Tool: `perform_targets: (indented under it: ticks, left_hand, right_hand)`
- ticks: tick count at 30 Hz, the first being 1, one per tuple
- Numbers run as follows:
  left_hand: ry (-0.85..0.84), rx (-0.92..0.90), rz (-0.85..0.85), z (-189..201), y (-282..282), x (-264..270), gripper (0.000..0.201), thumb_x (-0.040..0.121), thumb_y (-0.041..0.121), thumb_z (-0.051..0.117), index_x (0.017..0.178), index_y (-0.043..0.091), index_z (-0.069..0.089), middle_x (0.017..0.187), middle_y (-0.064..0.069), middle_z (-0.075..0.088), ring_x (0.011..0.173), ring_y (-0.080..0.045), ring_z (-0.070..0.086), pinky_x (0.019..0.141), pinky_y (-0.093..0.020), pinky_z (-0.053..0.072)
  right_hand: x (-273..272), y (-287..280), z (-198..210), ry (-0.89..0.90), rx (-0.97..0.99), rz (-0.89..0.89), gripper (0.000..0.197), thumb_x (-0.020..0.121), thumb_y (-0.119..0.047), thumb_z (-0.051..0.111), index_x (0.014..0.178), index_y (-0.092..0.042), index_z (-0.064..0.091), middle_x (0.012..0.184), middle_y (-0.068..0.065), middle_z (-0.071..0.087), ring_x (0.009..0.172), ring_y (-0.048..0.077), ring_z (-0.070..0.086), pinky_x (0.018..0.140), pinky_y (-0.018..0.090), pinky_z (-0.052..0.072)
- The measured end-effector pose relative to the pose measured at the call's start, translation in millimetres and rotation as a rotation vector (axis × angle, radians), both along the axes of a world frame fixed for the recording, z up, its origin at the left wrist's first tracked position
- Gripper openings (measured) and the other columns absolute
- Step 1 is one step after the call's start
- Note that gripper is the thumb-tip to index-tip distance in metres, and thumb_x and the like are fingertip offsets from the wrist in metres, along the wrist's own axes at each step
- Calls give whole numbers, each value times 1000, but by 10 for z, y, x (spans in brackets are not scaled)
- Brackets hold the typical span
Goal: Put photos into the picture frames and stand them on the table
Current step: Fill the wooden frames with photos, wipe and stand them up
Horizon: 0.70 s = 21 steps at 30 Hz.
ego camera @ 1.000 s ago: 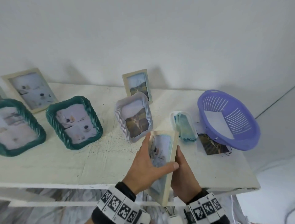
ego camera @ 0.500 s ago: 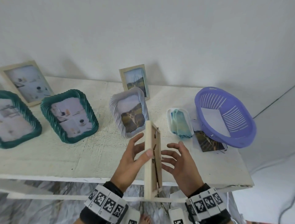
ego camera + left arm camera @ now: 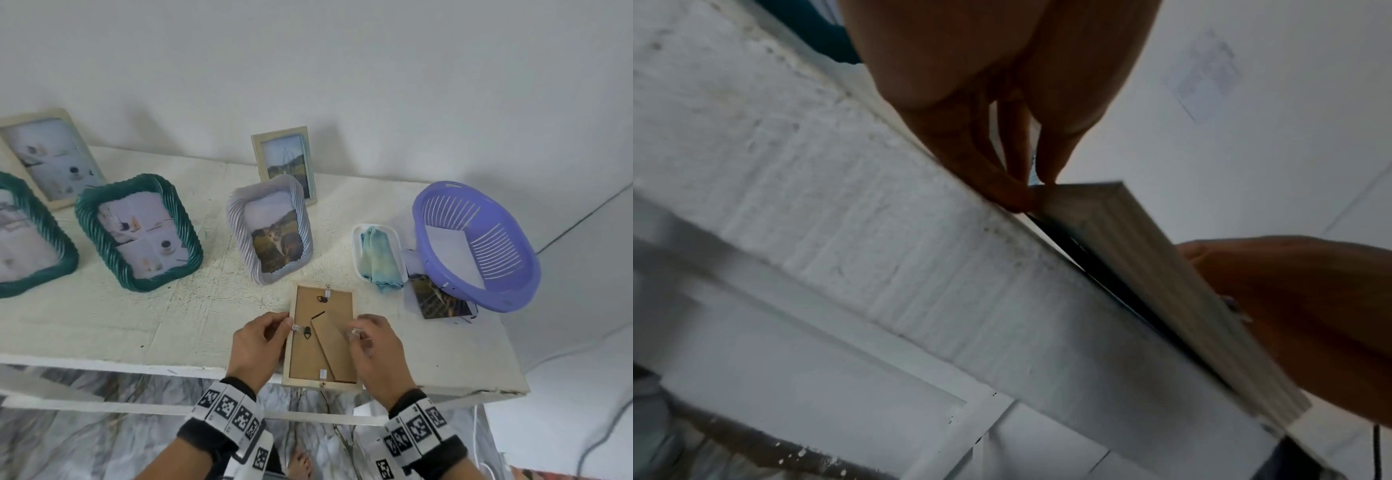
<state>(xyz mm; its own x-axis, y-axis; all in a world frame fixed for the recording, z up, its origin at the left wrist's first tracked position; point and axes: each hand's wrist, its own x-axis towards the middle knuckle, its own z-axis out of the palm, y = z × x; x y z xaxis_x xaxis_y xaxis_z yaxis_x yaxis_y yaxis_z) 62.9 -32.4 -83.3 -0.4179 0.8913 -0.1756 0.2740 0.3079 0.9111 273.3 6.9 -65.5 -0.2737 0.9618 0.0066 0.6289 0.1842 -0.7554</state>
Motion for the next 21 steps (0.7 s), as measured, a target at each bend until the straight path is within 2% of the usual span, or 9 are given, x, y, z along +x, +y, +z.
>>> perform_targets:
  ticks: [2,4,7,9,11,14,16,19,21]
  left_hand:
    - [81,24,-12,19,-3,48,14,89,32,70,99,23,76,82,13,72,76,-2,68,75,-31,60]
    - [118,50,-48,44,-16,64,11,85,34,74,96,34,72,80,13,70,74,-1,66,72,-28,59]
    - [174,53,-102,49,-13,39,20,81,35,78,97,40,67,82,11,68,75,-4,65,72,-31,59]
    - [187,49,-102,41,4,21,21,81,34,78,97,39,65,82,10,67,76,-5,65,73,-32,59]
    - [199,61,-101,23,8,20,22,81,34,78,99,37,66,82,11,67,75,-5,64,73,-33,59]
    - [256,99,-104,-38,1,21,25,83,36,76,106,32,68,81,11,65,73,-3,63,69,-30,58]
    - [337,141,-115,-73,6,25,26,84,37,75,108,27,70,80,13,63,69,-1,62,65,-26,57]
    - [445,157,-126,-72,41,59,19,87,35,72,101,22,69,77,13,61,64,-3,59,60,-27,55]
    - [518,154,-105,-51,72,116,14,85,28,74,91,17,67,70,9,59,57,-9,56,54,-28,48]
  right_hand:
    - [3,13,-53,-100,47,19,19,91,-13,57,106,-19,67,123,2,49,104,13,52,88,21,42]
    - [-5,23,-75,-158,95,46,17,90,-14,58,105,-15,67,125,4,47,106,18,51,89,22,38]
    - [-43,33,-49,-222,138,101,4,87,-17,60,90,-15,60,123,4,45,100,18,49,84,26,44]
    - [-50,64,-31,-245,131,131,12,86,-20,60,81,-18,49,119,2,42,93,17,49,77,24,41]
    - [-27,99,-11,-221,106,143,17,86,-20,61,80,-20,45,115,-2,40,87,14,49,74,22,39]
    - [39,142,29,-165,65,169,15,88,-14,60,92,-21,49,112,-5,40,87,7,50,73,11,38]
    - [64,170,45,-162,46,177,21,87,-10,59,103,-21,50,112,-5,42,89,6,50,72,5,37]
    - [62,163,38,-157,37,174,26,87,-6,57,108,-20,51,114,-6,43,90,7,52,73,4,38]
    - [64,142,19,-142,36,166,27,88,-5,56,109,-21,51,115,-7,43,89,5,53,75,8,42]
